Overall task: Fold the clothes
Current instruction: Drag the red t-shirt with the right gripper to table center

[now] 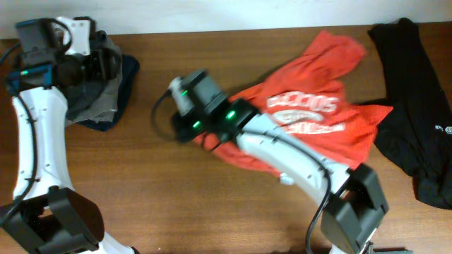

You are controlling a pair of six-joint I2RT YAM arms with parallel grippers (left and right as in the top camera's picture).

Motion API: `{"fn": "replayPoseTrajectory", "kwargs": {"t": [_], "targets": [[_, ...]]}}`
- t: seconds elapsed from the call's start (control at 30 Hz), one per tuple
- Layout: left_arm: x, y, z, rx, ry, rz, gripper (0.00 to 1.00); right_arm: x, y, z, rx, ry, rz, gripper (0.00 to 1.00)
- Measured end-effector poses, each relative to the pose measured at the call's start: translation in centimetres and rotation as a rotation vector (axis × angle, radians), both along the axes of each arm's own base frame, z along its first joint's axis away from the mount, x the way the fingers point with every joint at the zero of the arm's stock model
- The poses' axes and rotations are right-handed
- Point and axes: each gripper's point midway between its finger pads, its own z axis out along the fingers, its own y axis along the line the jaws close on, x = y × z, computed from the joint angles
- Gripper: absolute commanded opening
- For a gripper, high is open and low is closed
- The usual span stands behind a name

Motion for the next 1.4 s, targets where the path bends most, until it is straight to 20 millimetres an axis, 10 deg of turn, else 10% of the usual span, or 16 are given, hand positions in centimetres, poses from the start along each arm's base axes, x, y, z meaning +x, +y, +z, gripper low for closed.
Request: {"fn": "replayPoseTrajectory", "kwargs": {"t": [0.13, 0.3, 0.47, 0.7, 0.9, 1.07, 1.4], "targets": [[-0.5, 1.7, -0.3, -0.006, 0.018, 0.037, 0.72, -3.7, 2.8, 0.0, 0.003, 0.003, 0.083, 0.04], [-0.6, 1.8, -0.4, -0.007, 0.023, 0.039, 0.71, -4.8, 2.6, -0.6, -0.034, 0.021, 0.104, 0.70], [-1.1, 1.1, -0.9, -0.015, 0.055, 0.029, 0.72, -2.9, -0.8, 0.3, -0.122, 0.057, 0.048, 0.82], [-1.6, -2.0, -1.5, -0.023, 0.095, -0.034, 0.71, 6.6, -13.3, 5.3, -0.231, 0.026, -0.286, 0.87], [-1.5, -9.2, -2.6, 0.007, 0.116, -0.218, 0.72, 11.6, -25.7, 4.7, -0.309, 0.065, -0.553, 0.87], [-1.3, -14.0, -6.6, 0.031, 0.197, -0.331, 0.72, 12.0, -32.3, 3.5, -0.363, 0.136, -0.664, 0.87], [-2.7, -19.4, -15.7, 0.106, 0.378, -0.525, 0.71, 10.9, -38.6, -2.2, -0.425, 0.319, -0.754, 0.87]]}}
